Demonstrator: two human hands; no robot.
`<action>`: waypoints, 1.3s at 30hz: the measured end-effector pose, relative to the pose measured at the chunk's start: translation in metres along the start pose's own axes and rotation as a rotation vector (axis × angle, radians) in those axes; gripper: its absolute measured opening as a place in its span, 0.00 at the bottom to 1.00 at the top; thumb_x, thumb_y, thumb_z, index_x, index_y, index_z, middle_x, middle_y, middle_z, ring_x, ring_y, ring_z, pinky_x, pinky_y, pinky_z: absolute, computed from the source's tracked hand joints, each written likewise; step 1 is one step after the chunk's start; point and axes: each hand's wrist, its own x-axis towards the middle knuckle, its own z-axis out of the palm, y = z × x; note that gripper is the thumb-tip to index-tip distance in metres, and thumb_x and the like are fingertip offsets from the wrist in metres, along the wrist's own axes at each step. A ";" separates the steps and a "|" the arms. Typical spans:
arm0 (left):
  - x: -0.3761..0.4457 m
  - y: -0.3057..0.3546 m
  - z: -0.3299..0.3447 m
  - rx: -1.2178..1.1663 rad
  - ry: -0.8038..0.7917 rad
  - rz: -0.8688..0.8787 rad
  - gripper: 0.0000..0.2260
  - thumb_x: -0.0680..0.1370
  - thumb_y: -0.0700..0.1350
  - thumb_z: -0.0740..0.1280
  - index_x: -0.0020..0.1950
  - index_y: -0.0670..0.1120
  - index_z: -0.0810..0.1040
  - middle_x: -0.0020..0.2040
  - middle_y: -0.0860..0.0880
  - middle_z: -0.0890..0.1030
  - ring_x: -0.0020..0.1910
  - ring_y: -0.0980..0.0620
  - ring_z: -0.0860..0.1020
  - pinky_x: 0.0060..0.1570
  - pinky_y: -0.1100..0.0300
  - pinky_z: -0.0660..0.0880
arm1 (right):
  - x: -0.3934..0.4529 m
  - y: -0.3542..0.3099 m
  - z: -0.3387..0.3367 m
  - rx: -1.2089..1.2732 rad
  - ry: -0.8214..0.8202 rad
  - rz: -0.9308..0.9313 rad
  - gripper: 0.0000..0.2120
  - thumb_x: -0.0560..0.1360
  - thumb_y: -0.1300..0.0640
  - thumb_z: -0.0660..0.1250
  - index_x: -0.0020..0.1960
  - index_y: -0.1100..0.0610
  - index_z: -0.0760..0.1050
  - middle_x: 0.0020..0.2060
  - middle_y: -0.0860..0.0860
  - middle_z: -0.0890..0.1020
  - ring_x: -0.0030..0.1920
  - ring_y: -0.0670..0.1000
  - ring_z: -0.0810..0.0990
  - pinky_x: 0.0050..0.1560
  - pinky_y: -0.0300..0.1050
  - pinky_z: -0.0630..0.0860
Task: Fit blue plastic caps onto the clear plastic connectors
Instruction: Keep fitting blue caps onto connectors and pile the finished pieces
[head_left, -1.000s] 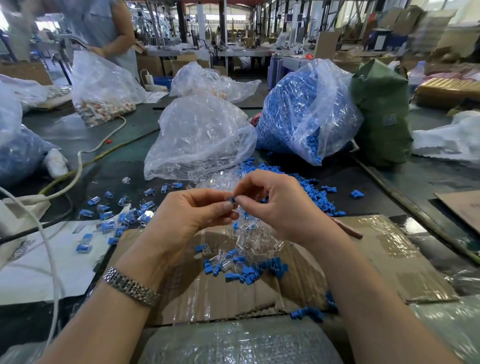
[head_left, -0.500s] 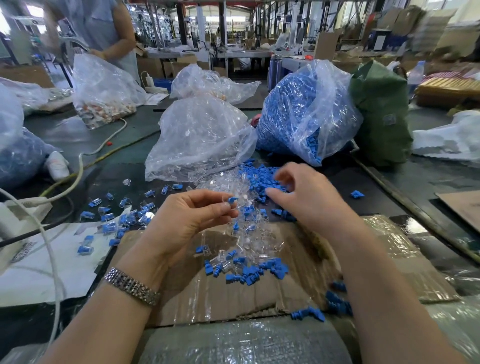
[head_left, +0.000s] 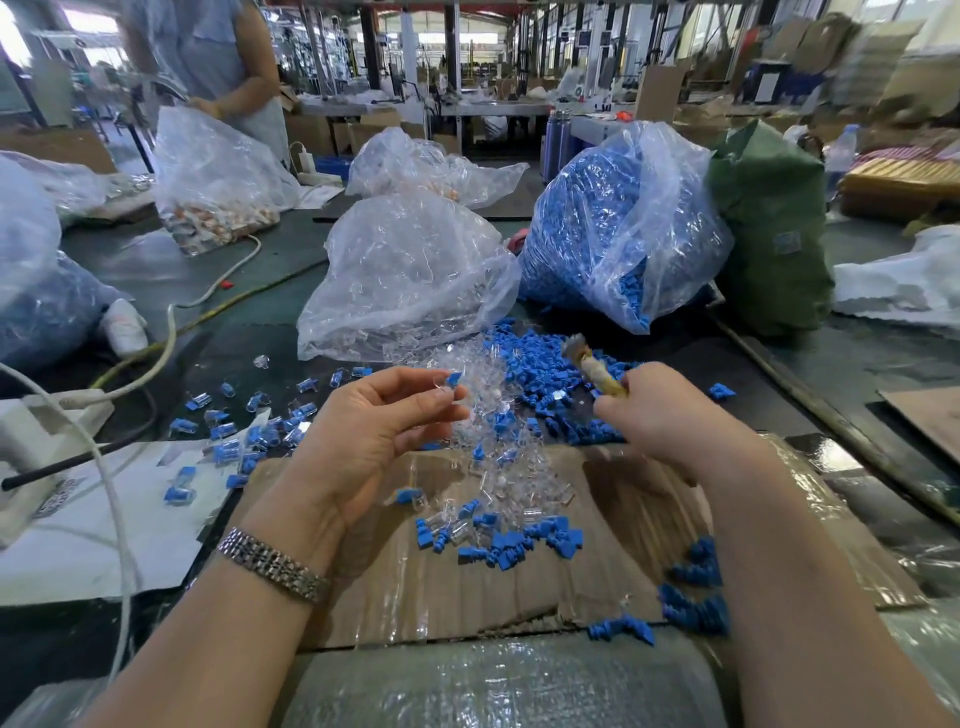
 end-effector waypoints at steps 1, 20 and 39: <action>0.000 0.001 0.001 -0.019 0.010 0.004 0.09 0.69 0.37 0.74 0.48 0.41 0.86 0.53 0.38 0.86 0.50 0.42 0.86 0.42 0.60 0.83 | -0.002 -0.002 -0.002 0.175 -0.049 -0.027 0.13 0.80 0.56 0.65 0.38 0.61 0.73 0.32 0.56 0.74 0.32 0.54 0.73 0.35 0.48 0.73; -0.001 0.000 0.011 0.014 0.037 0.079 0.11 0.68 0.38 0.74 0.49 0.41 0.85 0.49 0.42 0.87 0.48 0.48 0.85 0.49 0.59 0.83 | -0.037 -0.034 0.014 0.500 -0.675 -0.333 0.17 0.83 0.53 0.63 0.60 0.67 0.77 0.44 0.57 0.86 0.46 0.57 0.87 0.52 0.55 0.83; -0.004 0.007 -0.006 0.412 0.243 0.286 0.05 0.74 0.41 0.75 0.48 0.50 0.85 0.47 0.48 0.86 0.51 0.48 0.84 0.54 0.56 0.80 | -0.026 -0.024 0.002 0.472 -0.478 -0.250 0.21 0.79 0.40 0.67 0.52 0.59 0.81 0.38 0.55 0.85 0.37 0.55 0.85 0.40 0.48 0.82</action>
